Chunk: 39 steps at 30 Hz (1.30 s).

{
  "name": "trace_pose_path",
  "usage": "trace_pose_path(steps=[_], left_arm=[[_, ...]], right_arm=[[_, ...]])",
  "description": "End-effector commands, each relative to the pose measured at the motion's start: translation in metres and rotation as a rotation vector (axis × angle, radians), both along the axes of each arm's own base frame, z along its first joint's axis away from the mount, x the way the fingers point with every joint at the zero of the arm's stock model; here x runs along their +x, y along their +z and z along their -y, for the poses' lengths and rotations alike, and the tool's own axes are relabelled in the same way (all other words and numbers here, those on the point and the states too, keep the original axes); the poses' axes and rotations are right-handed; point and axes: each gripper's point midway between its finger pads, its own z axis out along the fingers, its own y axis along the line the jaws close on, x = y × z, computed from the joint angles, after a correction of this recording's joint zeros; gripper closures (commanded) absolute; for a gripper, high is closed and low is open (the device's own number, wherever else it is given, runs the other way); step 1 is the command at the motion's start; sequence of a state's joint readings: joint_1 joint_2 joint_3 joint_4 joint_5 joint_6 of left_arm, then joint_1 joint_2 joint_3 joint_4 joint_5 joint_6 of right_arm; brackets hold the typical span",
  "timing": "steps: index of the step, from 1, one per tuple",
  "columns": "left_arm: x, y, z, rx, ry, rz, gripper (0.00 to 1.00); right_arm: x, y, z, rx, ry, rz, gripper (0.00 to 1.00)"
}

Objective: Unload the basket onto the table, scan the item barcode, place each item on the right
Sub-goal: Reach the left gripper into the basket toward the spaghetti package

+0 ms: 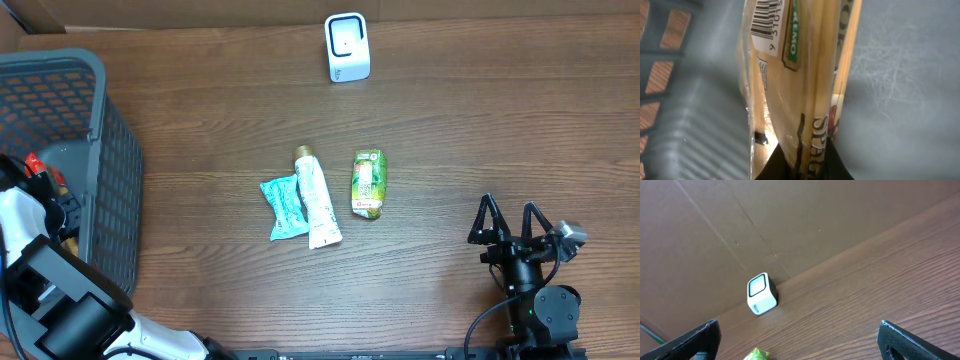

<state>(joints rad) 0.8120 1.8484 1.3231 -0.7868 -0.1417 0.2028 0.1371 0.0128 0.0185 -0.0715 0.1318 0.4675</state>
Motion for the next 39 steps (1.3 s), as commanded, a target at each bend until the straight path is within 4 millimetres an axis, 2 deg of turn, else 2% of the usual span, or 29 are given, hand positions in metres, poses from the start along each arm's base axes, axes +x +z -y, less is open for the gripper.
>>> trace_pose_path(steps=[1,10,14,17,18,19,22,23,24,27,30,35,39], left_arm=[[0.026,0.051,-0.001,0.014,0.053,0.109,0.96],[0.067,0.211,0.001,0.196,0.009,0.399,0.96],[0.072,0.263,0.012,0.274,-0.023,0.498,0.96],[0.069,0.283,0.019,0.295,-0.006,0.548,0.96],[0.065,0.282,0.02,0.277,0.025,0.553,0.96],[0.062,0.278,0.022,0.255,0.056,0.548,0.91],[0.051,0.248,0.024,0.155,0.179,0.499,0.56],[0.045,0.227,0.025,0.103,0.24,0.459,0.48],[0.041,0.215,0.025,0.075,0.272,0.431,0.45],[0.03,0.168,0.024,-0.012,0.35,0.32,0.41],[0.02,0.12,0.024,-0.08,0.381,0.211,0.41],[0.006,0.061,0.023,-0.141,0.417,0.111,0.4],[-0.003,0.026,0.024,-0.153,0.435,0.094,0.39]], right_arm=[[0.0,-0.002,0.002,-0.001,-0.01,0.004,0.0],[0.0,-0.002,0.002,-0.001,-0.01,0.004,0.0],[0.0,-0.002,0.002,-0.001,-0.01,0.004,0.0],[0.0,-0.002,0.002,-0.001,-0.01,0.004,0.0],[0.0,-0.002,0.002,-0.001,-0.01,0.004,0.0],[0.0,-0.002,0.002,-0.001,-0.01,0.004,0.0],[0.0,-0.002,0.002,-0.001,-0.01,0.004,0.0],[0.0,-0.002,0.002,-0.001,-0.01,0.004,0.0],[0.0,-0.002,0.002,-0.001,-0.01,0.004,0.0],[0.0,-0.002,0.002,-0.001,-0.01,0.004,0.0],[0.0,-0.002,0.002,-0.001,-0.01,0.004,0.0],[0.0,-0.002,0.002,-0.001,-0.01,0.004,0.0],[0.0,-0.002,0.002,-0.001,-0.01,0.004,0.0]])
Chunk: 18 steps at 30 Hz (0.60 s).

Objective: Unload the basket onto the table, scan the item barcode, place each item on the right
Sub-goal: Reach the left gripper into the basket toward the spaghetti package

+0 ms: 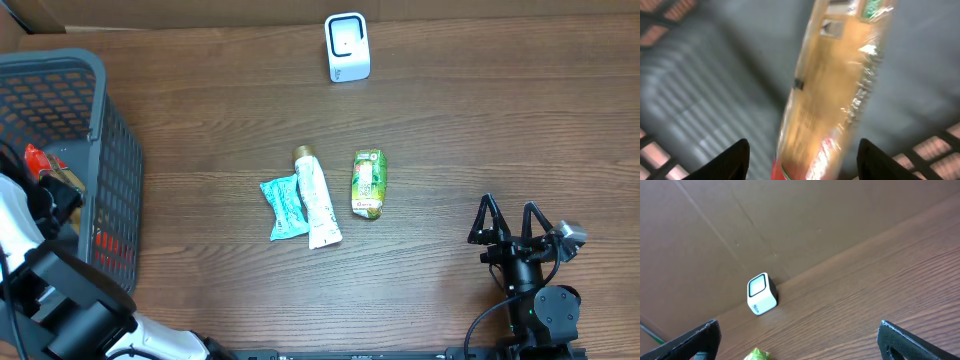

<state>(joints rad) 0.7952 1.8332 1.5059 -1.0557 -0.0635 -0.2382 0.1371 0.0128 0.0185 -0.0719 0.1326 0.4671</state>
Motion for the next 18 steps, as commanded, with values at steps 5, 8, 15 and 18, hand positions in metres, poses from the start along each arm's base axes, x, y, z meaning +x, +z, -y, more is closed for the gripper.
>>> trace_pose_path(steps=[5,8,15,18], left_arm=[[-0.017,-0.049,0.006,-0.018,0.028,-0.024,0.39],[-0.023,-0.063,0.009,-0.012,0.031,-0.041,0.38],[-0.028,-0.076,0.014,-0.017,0.03,-0.05,0.38],[-0.028,-0.075,0.013,-0.014,0.03,-0.047,0.37]], right_arm=[[0.0,-0.002,0.002,0.0,-0.009,0.004,0.0],[0.0,-0.002,0.002,0.0,-0.009,0.005,0.0],[0.0,-0.002,0.002,0.0,-0.009,0.004,0.0],[0.0,-0.002,0.002,0.0,-0.009,0.005,0.0]])
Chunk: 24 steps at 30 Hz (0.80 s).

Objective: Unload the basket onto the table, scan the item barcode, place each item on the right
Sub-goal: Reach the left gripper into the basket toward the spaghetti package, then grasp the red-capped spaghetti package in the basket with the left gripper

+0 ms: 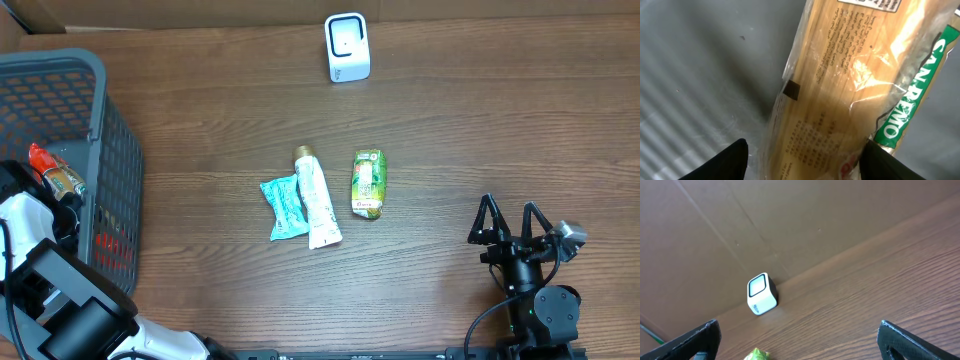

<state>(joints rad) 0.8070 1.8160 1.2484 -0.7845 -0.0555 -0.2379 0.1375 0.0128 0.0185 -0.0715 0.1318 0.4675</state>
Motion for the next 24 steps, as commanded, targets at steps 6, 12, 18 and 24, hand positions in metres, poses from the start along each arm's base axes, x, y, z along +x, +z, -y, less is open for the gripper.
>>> trace_pose_path(steps=[6,12,18,24], left_arm=[[-0.018,-0.019,0.007,-0.028,0.021,-0.07,0.36],[-0.018,-0.019,0.007,-0.028,0.021,-0.07,0.31],[-0.018,-0.03,0.009,-0.044,0.018,-0.08,0.37],[-0.021,-0.054,0.015,-0.088,0.016,-0.112,0.59]], right_arm=[[0.0,-0.002,0.002,-0.001,-0.01,0.004,0.0],[0.0,-0.002,0.002,-0.001,-0.01,0.004,0.0],[0.0,-0.002,0.002,-0.001,-0.01,0.004,0.0],[0.0,-0.002,0.002,-0.001,-0.01,0.004,0.0]])
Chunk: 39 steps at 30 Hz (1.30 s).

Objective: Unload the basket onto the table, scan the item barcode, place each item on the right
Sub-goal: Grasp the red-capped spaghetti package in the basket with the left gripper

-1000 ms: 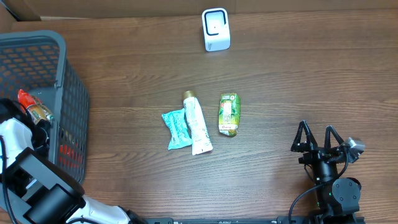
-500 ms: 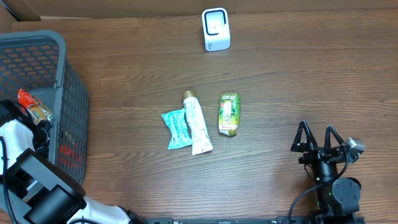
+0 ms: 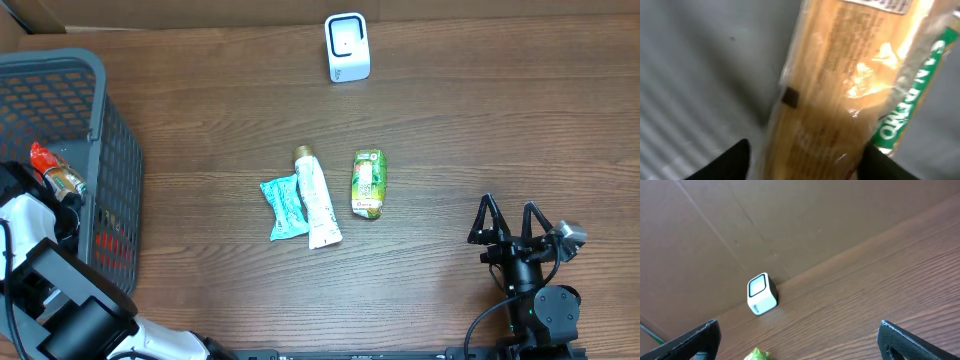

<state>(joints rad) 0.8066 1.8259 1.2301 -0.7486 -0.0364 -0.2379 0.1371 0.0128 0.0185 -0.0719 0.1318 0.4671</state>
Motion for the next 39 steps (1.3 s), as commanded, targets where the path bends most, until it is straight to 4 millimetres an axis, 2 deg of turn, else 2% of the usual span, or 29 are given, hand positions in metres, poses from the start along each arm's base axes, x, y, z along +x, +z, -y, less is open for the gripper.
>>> trace_pose_path(steps=[1,2,3,9,13,20,23,29,33,36,39], left_arm=[[-0.026,-0.048,0.015,-0.084,0.02,-0.134,0.76],[-0.026,-0.049,0.015,-0.086,0.02,-0.136,0.93],[-0.026,-0.049,0.015,-0.086,0.02,-0.136,0.96],[-0.027,-0.047,0.018,-0.101,0.014,-0.141,0.96],[-0.022,-0.028,0.018,-0.109,-0.023,-0.125,0.96],[-0.011,0.048,0.007,-0.028,-0.059,-0.058,0.96],[-0.005,0.096,0.005,0.051,-0.103,0.023,0.96],[-0.006,0.158,0.016,0.161,-0.117,0.161,0.96],[-0.007,0.191,0.026,0.22,-0.131,0.25,0.96],[-0.008,0.205,0.029,0.254,-0.137,0.285,0.96],[-0.008,0.211,0.031,0.268,-0.139,0.299,0.96]], right_arm=[[0.0,-0.002,0.002,0.0,-0.01,0.004,0.0],[0.0,-0.002,0.002,0.0,-0.01,0.004,0.0],[0.0,-0.002,0.002,0.0,-0.01,0.005,0.0],[0.0,-0.002,0.002,0.0,-0.01,0.004,0.0],[0.0,-0.002,0.002,0.0,-0.01,0.005,0.0],[0.0,-0.002,0.002,0.0,-0.01,0.004,0.0],[0.0,-0.002,0.002,0.0,-0.01,0.005,0.0],[0.0,-0.002,0.002,0.0,-0.01,0.004,0.0],[0.0,-0.002,0.002,0.0,-0.01,0.005,0.0],[0.0,-0.002,0.002,0.0,-0.01,0.005,0.0],[0.0,-0.002,0.002,-0.001,-0.01,0.005,0.0]])
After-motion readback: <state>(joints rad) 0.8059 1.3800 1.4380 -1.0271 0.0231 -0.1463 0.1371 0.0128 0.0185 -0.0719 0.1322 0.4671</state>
